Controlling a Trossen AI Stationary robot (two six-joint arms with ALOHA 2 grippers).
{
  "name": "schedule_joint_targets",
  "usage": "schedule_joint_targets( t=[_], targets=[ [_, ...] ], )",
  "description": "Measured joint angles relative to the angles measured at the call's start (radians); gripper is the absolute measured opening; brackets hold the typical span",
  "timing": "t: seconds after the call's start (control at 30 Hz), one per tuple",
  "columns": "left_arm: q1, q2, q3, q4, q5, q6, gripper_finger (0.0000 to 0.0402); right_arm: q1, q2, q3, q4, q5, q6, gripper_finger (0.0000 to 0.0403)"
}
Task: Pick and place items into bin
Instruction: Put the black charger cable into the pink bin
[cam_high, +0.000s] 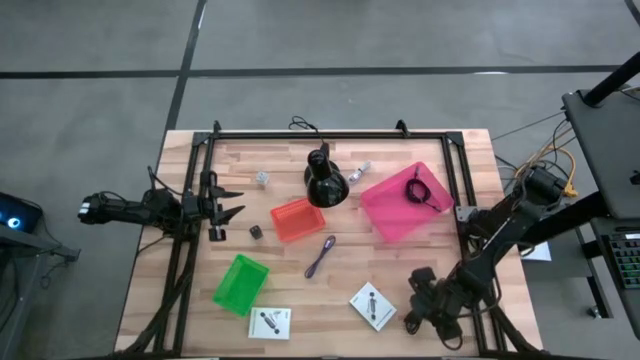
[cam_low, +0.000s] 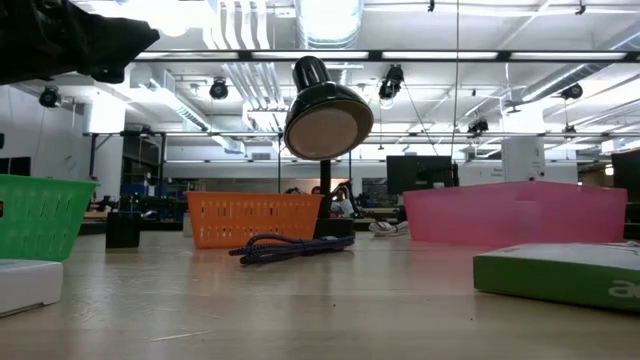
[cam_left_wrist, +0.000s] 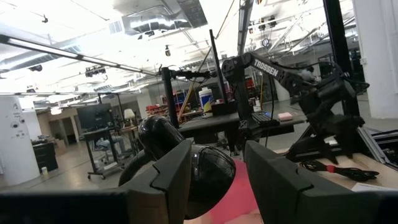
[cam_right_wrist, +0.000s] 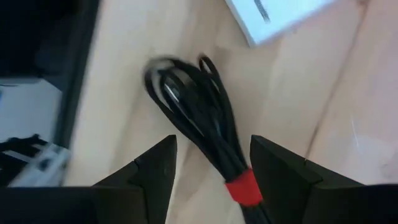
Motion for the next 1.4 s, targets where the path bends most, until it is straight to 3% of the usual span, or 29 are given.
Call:
schedule_joint_targets(
  t=[0.5,1.17,1.4],
  targets=[
    [0.000,0.000,-0.001,0.000,0.000,-0.001,0.0137,0.000,0.000,-0.076,0.142,0.014,-0.120,0.0192],
    [0.000,0.000,-0.005,-0.001,0.000,-0.001,0.0137,0.000,0.000,-0.170,0.151,-0.045,-0.127,0.0191],
    [0.000,0.000,-0.005,-0.001,-0.001,-0.001,0.0137,0.000,-0.003,-0.180,0.154,-0.037,-0.130,0.0167]
  ],
)
